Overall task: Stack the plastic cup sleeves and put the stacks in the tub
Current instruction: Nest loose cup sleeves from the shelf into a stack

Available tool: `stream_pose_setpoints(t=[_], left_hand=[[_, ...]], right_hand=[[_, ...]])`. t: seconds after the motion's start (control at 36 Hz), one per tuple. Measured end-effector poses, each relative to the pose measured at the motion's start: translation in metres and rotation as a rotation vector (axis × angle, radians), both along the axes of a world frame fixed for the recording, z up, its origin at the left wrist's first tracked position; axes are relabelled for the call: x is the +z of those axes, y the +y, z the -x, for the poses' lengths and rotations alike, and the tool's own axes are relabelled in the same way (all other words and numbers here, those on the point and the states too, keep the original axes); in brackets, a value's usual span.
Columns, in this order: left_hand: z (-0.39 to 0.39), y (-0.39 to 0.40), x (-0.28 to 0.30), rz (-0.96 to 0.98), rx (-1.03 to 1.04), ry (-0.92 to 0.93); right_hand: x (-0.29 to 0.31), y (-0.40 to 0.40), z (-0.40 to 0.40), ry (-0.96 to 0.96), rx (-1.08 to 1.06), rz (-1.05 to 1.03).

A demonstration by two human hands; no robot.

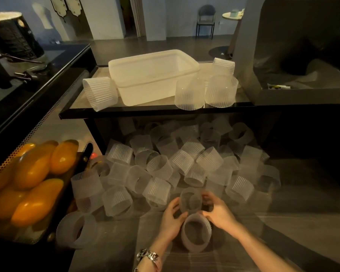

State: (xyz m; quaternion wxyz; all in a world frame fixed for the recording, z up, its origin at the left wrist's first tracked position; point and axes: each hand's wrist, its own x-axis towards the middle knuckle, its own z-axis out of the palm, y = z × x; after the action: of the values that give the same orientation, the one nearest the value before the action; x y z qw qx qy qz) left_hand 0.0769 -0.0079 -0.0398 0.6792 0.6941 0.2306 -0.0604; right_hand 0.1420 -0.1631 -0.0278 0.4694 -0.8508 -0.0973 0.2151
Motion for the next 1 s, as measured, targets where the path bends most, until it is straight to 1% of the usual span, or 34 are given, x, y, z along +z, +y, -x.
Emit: stream_pose_setpoints(t=[0.14, 0.22, 0.31, 0.44, 0.58, 0.64, 0.72, 0.86, 1.0], left_hand=[[0.000, -0.001, 0.009, -0.018, -0.080, -0.059], [-0.001, -0.001, 0.016, -0.019, -0.072, -0.106], [0.001, 0.000, 0.027, -0.077, -0.079, -0.194], [0.003, 0.000, 0.049, -0.083, -0.072, -0.299], [0.014, 0.000, 0.066, -0.157, -0.055, -0.383], [0.023, -0.003, 0.066, -0.126, -0.068, -0.384], [0.039, -0.008, 0.062, -0.082, -0.063, -0.361], [0.060, -0.016, 0.047, -0.008, -0.067, -0.286], [0.069, -0.018, 0.037, -0.027, -0.058, -0.260]], right_hand=[[0.000, 0.000, 0.000, -0.023, -0.063, -0.067], [0.002, -0.001, 0.002, -0.053, -0.087, -0.092], [0.006, 0.000, 0.002, -0.038, -0.124, -0.171], [0.029, 0.001, 0.009, -0.066, -0.150, -0.255], [0.050, -0.007, 0.028, -0.091, -0.118, -0.378], [0.054, -0.012, 0.038, -0.078, -0.101, -0.379], [0.056, -0.022, 0.049, -0.056, -0.052, -0.316], [0.051, -0.034, 0.063, -0.039, 0.024, -0.237], [0.039, -0.031, 0.075, -0.025, 0.055, -0.212]])
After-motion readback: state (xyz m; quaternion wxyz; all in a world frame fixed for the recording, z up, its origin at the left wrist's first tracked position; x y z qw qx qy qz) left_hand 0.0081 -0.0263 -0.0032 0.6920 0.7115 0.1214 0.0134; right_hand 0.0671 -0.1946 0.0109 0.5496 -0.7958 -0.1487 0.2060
